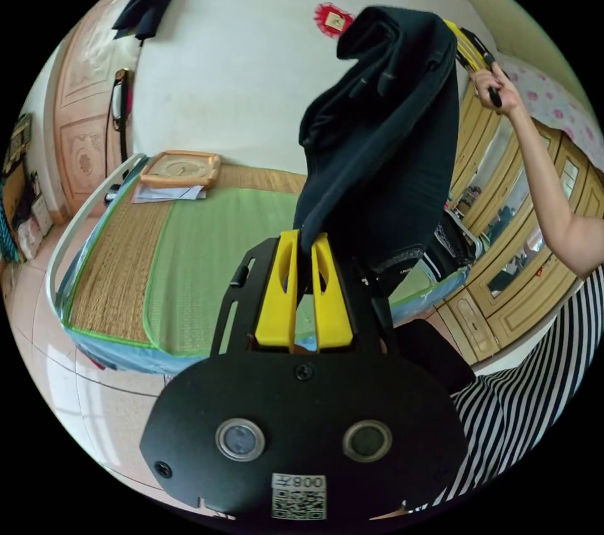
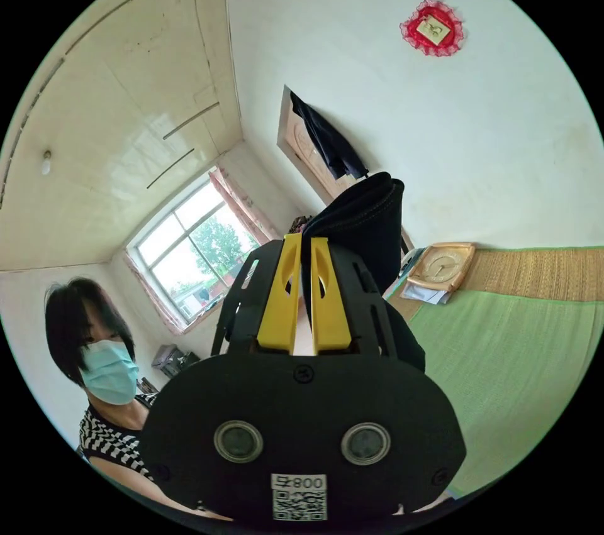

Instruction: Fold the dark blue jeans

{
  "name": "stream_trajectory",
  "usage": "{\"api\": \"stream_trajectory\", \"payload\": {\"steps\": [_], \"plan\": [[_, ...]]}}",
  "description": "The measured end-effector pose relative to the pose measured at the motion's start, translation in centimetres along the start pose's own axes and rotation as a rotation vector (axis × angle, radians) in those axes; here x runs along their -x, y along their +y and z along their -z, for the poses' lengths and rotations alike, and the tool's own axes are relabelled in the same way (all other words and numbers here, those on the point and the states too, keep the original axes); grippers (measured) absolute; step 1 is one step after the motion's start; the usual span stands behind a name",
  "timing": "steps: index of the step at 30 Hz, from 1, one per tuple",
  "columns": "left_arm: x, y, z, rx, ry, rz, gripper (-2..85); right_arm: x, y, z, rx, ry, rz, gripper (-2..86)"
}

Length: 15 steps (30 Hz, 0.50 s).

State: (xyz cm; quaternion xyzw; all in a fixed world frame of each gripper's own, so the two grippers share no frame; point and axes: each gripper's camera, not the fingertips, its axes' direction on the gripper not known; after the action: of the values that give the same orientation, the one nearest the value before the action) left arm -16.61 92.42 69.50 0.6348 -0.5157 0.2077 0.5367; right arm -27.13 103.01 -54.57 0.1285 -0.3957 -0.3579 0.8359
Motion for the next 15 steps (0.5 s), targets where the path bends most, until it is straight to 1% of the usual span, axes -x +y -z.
{"api": "stream_trajectory", "payload": {"steps": [7, 11, 15], "plan": [[7.3, 3.0, 4.3, -0.039, -0.085, 0.001, 2.1, 2.7, -2.2, -4.5, -0.033, 0.033, -0.080, 1.3], [9.9, 1.7, 5.8, -0.061, -0.138, -0.095, 1.6, 6.0, -2.1, -3.9, -0.117, 0.063, -0.067, 1.3], [11.3, -0.6, 6.4, -0.092, -0.108, -0.195, 1.2, 8.6, -0.2, -1.8, -0.225, 0.086, -0.096, 1.4]]}}
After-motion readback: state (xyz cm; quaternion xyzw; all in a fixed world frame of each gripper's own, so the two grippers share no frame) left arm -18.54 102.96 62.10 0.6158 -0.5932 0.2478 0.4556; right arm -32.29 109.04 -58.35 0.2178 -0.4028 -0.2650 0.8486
